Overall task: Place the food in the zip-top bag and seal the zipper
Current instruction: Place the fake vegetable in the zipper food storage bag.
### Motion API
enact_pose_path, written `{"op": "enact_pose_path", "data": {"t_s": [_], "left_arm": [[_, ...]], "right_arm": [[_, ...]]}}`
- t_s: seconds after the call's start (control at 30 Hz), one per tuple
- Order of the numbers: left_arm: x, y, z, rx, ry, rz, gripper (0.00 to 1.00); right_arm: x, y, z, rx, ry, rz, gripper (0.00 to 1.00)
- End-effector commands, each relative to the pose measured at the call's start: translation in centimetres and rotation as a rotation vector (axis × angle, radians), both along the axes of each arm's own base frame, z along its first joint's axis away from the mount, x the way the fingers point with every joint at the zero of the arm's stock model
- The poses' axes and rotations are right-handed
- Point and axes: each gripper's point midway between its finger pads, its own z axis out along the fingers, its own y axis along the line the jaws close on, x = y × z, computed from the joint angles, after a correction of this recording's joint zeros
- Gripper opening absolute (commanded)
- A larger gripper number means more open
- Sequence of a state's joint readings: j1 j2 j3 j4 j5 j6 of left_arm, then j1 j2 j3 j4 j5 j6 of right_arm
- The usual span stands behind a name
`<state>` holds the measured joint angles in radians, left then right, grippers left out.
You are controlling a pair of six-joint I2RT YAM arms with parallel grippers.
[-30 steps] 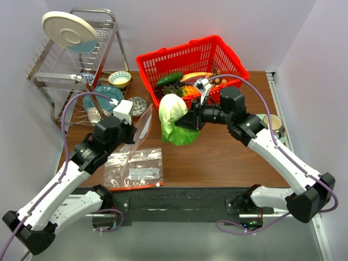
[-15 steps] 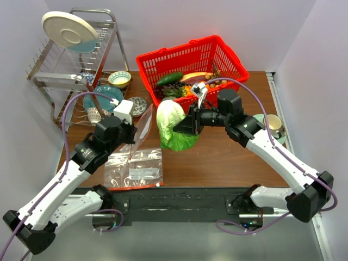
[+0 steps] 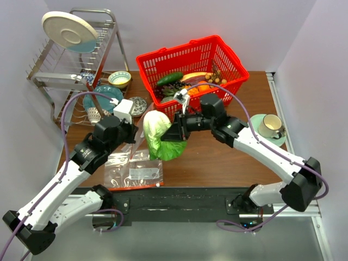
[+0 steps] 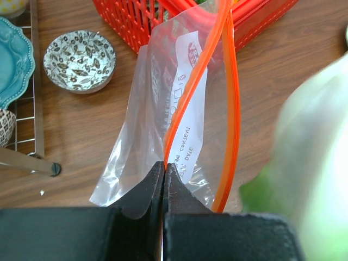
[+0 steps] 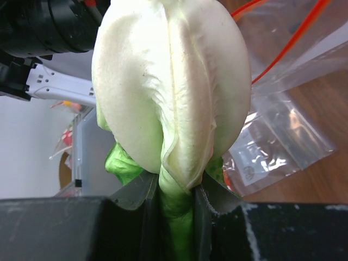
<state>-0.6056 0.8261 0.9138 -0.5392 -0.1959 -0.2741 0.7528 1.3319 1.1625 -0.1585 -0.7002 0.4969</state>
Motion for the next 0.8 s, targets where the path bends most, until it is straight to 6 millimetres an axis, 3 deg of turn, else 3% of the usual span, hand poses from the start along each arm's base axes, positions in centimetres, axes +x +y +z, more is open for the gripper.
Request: {"op": "enact_pose_path", "data": {"t_s": [0.0, 0.07, 0.3, 0.53, 0.77], "left_arm": [[0.2, -0.8, 1.7, -0.079, -0.058, -0.011, 0.00], [0.2, -0.9, 1.5, -0.085, -0.056, -0.015, 0.00], [-0.1, -0.8, 2.3, -0.103, -0.089, -0.024, 0.00], [-0.6, -0.8, 3.3, -0.121, -0.132, -0.051, 0.00], [-1.9, -2.6, 3.1, -0.186, -0.152, -0.170, 0.00]], "right_arm": [[-1.5, 2.3, 1.8, 0.091, 0.015, 0.061, 0.00], [-1.2, 2.8, 1.6, 0.081, 0.031, 0.041, 0.00], [-0.2, 3.8, -2.6, -0.023, 0.208, -0.021, 0.00], [0.4, 3.3, -6.0, -0.119, 0.281, -0.096, 0.00], [0.8, 3.7, -6.9, -0.129, 0.336, -0.132, 0.00]]}}
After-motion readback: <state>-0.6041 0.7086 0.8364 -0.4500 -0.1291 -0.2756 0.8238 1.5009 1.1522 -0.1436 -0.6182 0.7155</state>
